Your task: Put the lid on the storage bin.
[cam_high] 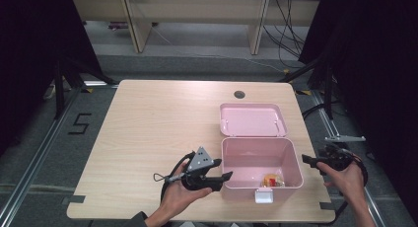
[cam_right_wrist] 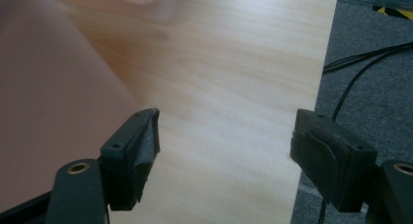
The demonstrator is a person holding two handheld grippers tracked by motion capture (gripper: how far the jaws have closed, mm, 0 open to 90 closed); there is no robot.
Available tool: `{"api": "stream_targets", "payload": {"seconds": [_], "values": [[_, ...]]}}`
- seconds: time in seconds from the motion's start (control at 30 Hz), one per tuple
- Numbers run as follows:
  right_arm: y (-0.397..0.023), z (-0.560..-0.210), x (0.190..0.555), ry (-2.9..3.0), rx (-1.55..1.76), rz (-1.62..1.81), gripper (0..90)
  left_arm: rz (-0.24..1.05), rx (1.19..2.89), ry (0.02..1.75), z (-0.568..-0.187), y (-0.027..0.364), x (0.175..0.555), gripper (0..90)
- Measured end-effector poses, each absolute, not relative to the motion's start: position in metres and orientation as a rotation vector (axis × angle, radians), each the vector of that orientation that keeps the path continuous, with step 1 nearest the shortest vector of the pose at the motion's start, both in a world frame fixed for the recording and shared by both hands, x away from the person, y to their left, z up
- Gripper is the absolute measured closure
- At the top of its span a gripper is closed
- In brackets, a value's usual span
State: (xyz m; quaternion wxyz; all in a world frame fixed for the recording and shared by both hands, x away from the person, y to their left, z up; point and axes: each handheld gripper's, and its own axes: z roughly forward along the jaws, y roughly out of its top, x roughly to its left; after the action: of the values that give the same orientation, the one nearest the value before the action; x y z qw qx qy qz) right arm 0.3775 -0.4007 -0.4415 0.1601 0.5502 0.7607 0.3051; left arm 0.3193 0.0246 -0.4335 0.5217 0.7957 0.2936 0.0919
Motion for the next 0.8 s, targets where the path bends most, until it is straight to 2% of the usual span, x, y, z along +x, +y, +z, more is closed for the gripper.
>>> {"api": "stream_targets", "payload": {"seconds": [0.43,0.63,0.8], "values": [[-0.394,-0.41,0.423,2.229,1.656,0.797,27.1,0.215,1.899,0.704,-0.434,0.025,0.32,45.1],[-0.385,-0.392,0.446,2.228,1.596,0.827,30.0,0.214,1.895,0.701,-0.435,0.025,0.32,45.2],[-0.368,-0.38,0.46,2.217,1.621,0.829,36.9,0.215,1.895,0.701,-0.435,0.025,0.32,45.2]]}}
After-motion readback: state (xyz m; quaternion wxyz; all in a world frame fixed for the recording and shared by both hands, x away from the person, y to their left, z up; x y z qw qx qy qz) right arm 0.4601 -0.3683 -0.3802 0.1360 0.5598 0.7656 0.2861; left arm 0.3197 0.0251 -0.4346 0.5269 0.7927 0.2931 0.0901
